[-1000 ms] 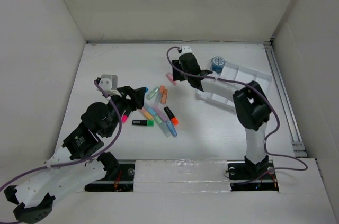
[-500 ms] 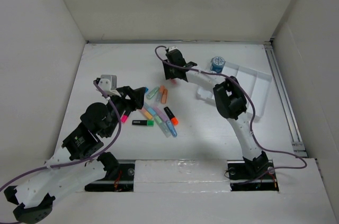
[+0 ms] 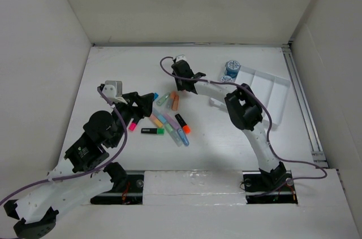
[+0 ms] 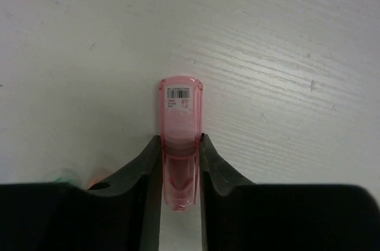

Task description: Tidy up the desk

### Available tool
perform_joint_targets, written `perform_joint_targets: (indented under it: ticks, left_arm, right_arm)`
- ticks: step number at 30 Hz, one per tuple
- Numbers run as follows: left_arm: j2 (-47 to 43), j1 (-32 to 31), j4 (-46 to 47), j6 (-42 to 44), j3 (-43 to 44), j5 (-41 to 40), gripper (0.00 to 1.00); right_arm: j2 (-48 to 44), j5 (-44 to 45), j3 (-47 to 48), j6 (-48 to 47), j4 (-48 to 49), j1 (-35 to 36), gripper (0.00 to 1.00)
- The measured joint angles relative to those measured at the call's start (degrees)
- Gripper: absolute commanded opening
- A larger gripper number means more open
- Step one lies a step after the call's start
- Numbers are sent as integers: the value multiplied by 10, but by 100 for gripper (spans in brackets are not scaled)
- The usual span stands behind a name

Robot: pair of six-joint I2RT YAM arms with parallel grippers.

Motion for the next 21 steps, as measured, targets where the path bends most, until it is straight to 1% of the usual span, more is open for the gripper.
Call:
perform_joint_targets:
  ticks: [1, 5, 7, 10, 14, 17, 19, 21]
  left_arm:
    - [0, 0, 0, 0, 0, 0, 60]
    - [0, 0, 0, 0, 0, 0, 60]
    - [0, 0, 0, 0, 0, 0, 60]
    - [0, 0, 0, 0, 0, 0, 60]
    - [0, 0, 0, 0, 0, 0, 60]
    - [-1, 0, 0, 0, 0, 1, 60]
    - [-1, 0, 0, 0, 0, 3, 60]
    - [-1, 0, 0, 0, -1, 5, 60]
  right_arm:
    - [0, 3, -1, 1, 1, 1, 15]
    - [-12, 5, -23, 4, 15, 2, 13]
    - [-40, 2, -64, 6, 24, 2, 13]
    - [-114, -3, -140, 13, 28, -2, 13]
    - [-274, -16, -241, 34, 62, -19, 13]
    - [-403, -18, -310, 60, 116, -71, 13]
    - [-476, -20, -365, 82, 165, -129, 13]
    - [-521, -25, -417, 103, 198, -194, 14]
